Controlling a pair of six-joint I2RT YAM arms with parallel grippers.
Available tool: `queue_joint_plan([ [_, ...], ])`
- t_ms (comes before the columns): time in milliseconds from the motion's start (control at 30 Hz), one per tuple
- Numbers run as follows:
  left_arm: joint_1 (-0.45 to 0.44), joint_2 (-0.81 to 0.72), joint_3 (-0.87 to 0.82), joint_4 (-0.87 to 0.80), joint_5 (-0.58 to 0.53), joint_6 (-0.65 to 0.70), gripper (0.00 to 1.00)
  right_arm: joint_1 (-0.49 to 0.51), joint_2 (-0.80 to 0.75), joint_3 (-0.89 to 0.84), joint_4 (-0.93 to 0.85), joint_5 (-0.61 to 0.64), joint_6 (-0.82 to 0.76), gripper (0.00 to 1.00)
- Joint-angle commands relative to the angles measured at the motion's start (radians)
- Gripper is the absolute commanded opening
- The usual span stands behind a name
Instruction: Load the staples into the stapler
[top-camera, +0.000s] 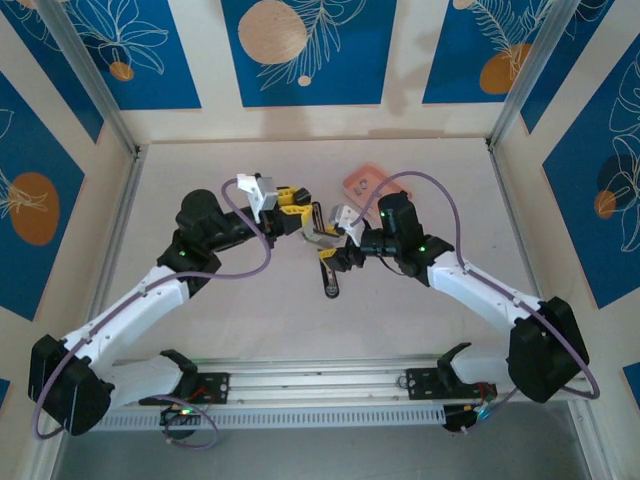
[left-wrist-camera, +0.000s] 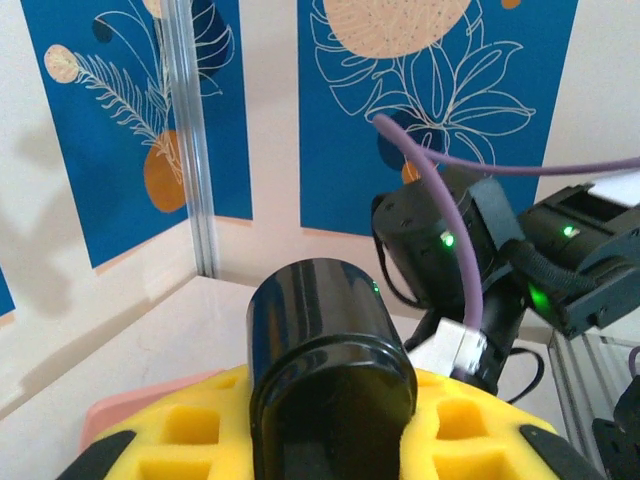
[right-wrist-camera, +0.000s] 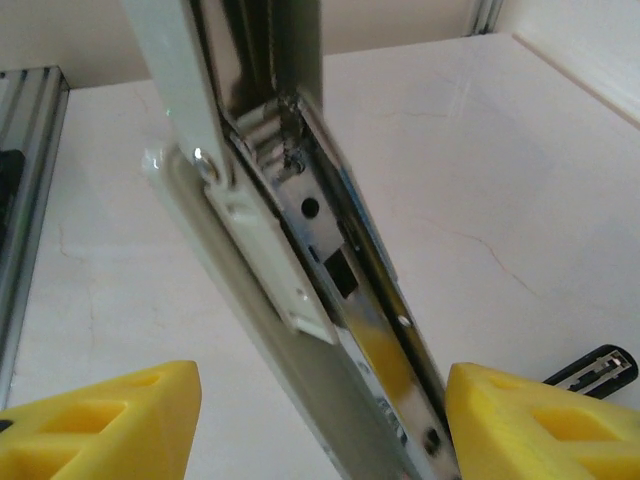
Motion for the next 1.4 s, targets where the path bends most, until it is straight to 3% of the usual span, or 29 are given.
queue_joint_plan([
  [0,-0.004,0.002,0.025,0.168,0.026,-0.05,0.0,0.021,0.02,0.017,0.06,0.003,-0.012,0.64],
  [300,-0.003,0.034,0.007,0.25,-0.005,-0.071,0.0,0.109,0.014,-0.103,0.218,-0.026,0.099,0.59],
  [567,-0.003,0.025,0.0,0.2,-0.004,-0.028,0.0,0.0,-0.064,-0.137,0.232,-0.116,0.138,0.6],
  [933,-0.003,0.031,0.005,0.207,0.067,-0.034,0.0,-0.209,-0.137,0.002,-0.116,-0.386,-0.086,0.65],
  [1067,-0.003,0.046,0.013,0.232,0.115,-0.056,0.0,-0.211,-0.08,0.109,-0.227,-0.417,-0.203,0.65],
  [1367,-0.003,0.059,0.013,0.299,0.157,-0.098,0.0,-0.162,0.072,0.285,-0.315,-0.558,-0.283,0.65],
])
